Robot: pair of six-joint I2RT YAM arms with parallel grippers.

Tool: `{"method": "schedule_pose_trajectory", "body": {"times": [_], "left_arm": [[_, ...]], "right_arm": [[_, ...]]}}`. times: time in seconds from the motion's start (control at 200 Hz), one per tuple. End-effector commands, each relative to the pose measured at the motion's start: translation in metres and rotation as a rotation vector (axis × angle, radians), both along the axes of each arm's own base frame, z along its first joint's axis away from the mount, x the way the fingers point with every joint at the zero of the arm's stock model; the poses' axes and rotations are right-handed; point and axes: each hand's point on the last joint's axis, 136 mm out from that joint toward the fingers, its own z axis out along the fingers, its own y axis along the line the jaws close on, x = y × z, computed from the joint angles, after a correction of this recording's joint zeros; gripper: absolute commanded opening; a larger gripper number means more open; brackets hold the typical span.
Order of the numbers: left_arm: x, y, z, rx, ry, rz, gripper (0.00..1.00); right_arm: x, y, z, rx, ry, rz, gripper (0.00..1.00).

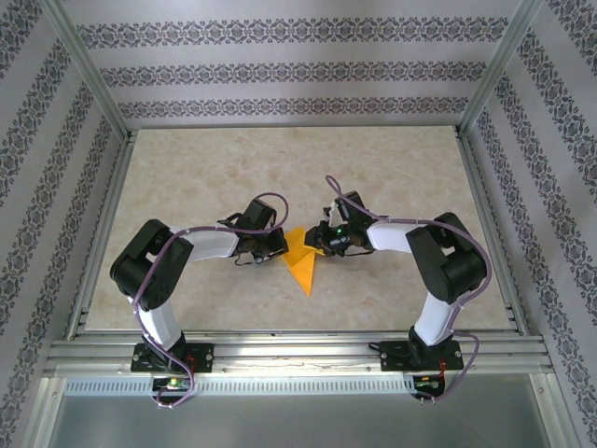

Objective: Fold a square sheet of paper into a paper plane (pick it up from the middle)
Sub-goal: Fold the wing for the fifth time at the center of the table.

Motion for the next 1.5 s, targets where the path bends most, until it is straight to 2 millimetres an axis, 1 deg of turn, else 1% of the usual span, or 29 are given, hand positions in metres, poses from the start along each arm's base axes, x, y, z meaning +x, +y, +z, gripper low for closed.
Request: {"method": "schedule_pose_trajectory", "body": {"times": [0.0, 0.075, 0.14, 0.295, 0.46, 0.59, 0.639, 0.674, 0.714, 0.774, 0.839, 0.929, 1.104, 1.174, 1.289, 1.344, 1.424, 1.494], "left_arm": [[-0.006, -0.001, -0.007, 0.017, 0.014, -0.030, 0.01], [-0.007, -0.002, -0.009, 0.017, 0.015, -0.032, 0.01], [-0.007, -0.001, -0.011, 0.017, 0.022, -0.026, 0.01], [-0.008, 0.000, -0.009, 0.018, 0.019, -0.026, 0.01], [-0.008, 0.001, -0.007, 0.028, 0.016, -0.028, 0.01], [-0.004, -0.002, 0.005, -0.007, -0.018, -0.020, 0.02], [-0.002, -0.004, 0.011, -0.017, -0.035, -0.023, 0.03], [-0.001, -0.005, 0.015, -0.021, -0.045, -0.024, 0.05], [0.000, -0.006, 0.020, -0.025, -0.056, -0.028, 0.09], [0.004, -0.008, 0.030, -0.047, -0.085, -0.032, 0.12], [0.007, -0.009, 0.040, -0.062, -0.115, -0.026, 0.16], [0.008, -0.012, 0.046, -0.080, -0.125, -0.025, 0.18], [0.007, -0.027, 0.047, -0.135, -0.085, -0.067, 0.16], [0.009, -0.028, 0.044, -0.132, -0.077, -0.059, 0.16], [0.010, -0.030, 0.040, -0.140, -0.068, -0.054, 0.16], [0.010, -0.033, 0.040, -0.160, -0.067, -0.053, 0.16], [0.010, -0.044, 0.044, -0.209, -0.064, -0.092, 0.16], [0.010, -0.050, 0.043, -0.214, -0.050, -0.112, 0.15]], "right_arm": [[0.006, 0.007, 0.011, 0.051, -0.049, 0.096, 0.27], [0.005, 0.011, 0.013, 0.073, -0.038, 0.137, 0.26], [0.007, 0.014, 0.012, 0.085, -0.039, 0.153, 0.23], [0.014, 0.010, 0.002, 0.049, -0.036, 0.158, 0.20], [0.018, 0.009, -0.002, 0.031, -0.029, 0.179, 0.15], [0.020, 0.006, -0.002, 0.009, -0.027, 0.169, 0.10], [0.020, 0.004, -0.001, 0.004, -0.031, 0.162, 0.06], [0.020, 0.004, 0.000, 0.003, -0.031, 0.156, 0.04], [0.020, 0.003, 0.000, 0.000, -0.030, 0.147, 0.03], [0.020, 0.000, 0.003, -0.007, -0.032, 0.124, 0.00], [0.021, -0.003, 0.005, -0.011, -0.030, 0.080, 0.00], [0.023, -0.007, 0.009, -0.001, -0.019, -0.010, 0.00], [0.023, -0.017, 0.018, -0.024, -0.051, -0.153, 0.00], [0.018, -0.024, 0.015, -0.062, -0.043, -0.200, 0.00], [0.010, -0.032, 0.005, -0.077, -0.014, -0.276, 0.00], [0.006, -0.032, 0.003, -0.065, -0.005, -0.297, 0.00], [0.001, -0.029, 0.001, -0.058, -0.003, -0.306, 0.00], [-0.002, -0.029, 0.000, -0.062, 0.005, -0.308, 0.00]]}}
